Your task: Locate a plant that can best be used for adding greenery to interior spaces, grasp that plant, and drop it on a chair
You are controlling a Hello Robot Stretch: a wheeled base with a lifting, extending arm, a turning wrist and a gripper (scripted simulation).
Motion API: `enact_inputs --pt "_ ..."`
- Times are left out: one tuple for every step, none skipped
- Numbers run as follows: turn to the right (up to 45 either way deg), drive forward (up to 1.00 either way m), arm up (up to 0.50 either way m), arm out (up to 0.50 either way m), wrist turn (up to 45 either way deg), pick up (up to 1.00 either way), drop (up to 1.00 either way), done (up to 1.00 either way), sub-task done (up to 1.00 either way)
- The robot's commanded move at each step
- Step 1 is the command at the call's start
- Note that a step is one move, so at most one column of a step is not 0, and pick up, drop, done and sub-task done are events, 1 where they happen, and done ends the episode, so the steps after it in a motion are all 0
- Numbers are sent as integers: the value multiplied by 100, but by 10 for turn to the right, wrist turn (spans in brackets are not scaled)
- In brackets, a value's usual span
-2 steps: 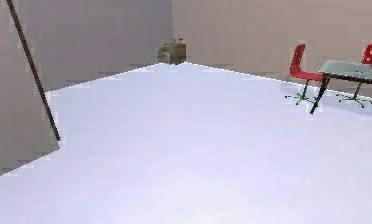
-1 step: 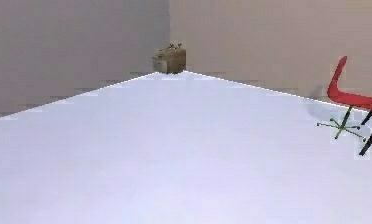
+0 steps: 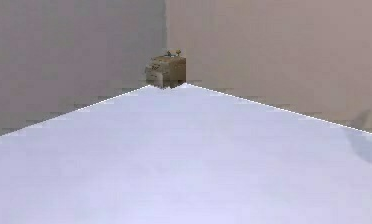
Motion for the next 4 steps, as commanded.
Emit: enact_inputs --pt "0 100 0 0 0 0 0 0 0" --pt "0 100 0 0 0 0 0 0 0" --pt "0 100 0 0 0 0 0 0 0" --pt "90 0 0 0 0 0 0 0 0"
